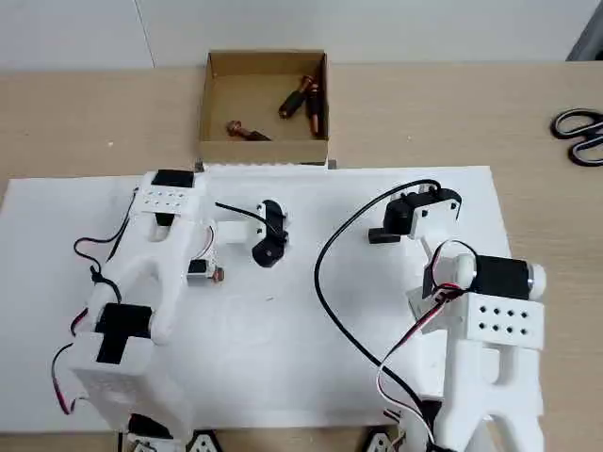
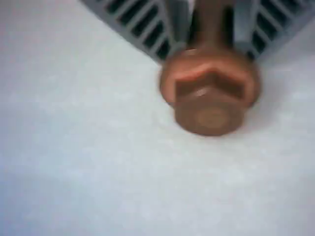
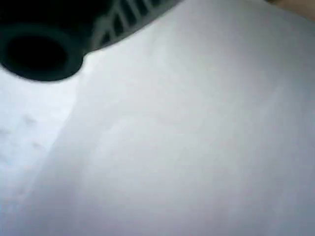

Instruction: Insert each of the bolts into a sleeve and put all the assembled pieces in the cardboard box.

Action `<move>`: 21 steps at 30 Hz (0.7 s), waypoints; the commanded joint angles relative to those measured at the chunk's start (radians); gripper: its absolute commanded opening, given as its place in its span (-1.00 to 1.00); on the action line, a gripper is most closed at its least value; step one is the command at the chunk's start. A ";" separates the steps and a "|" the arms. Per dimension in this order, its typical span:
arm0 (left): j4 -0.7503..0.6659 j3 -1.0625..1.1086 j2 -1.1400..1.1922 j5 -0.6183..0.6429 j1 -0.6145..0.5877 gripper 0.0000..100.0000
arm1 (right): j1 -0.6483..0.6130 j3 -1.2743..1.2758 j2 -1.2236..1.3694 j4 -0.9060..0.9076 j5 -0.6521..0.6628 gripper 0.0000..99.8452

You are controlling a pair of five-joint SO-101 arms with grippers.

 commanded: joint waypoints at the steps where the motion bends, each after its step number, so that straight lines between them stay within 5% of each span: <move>1: 0.044 -0.013 -0.008 -0.302 0.026 -0.98 | 0.012 -0.003 -0.024 -0.015 0.012 -0.99; 10: 0.086 -0.041 -0.011 -0.158 0.060 -0.99 | 0.010 -0.005 -0.033 -0.007 0.011 -0.99; 15: 0.265 -0.216 -0.011 -0.149 0.061 -0.99 | 0.008 -0.009 -0.033 -0.004 0.011 -0.99; 21: 0.270 -0.384 -0.011 0.015 0.054 -0.99 | 0.004 -0.011 -0.035 -0.004 0.011 -0.99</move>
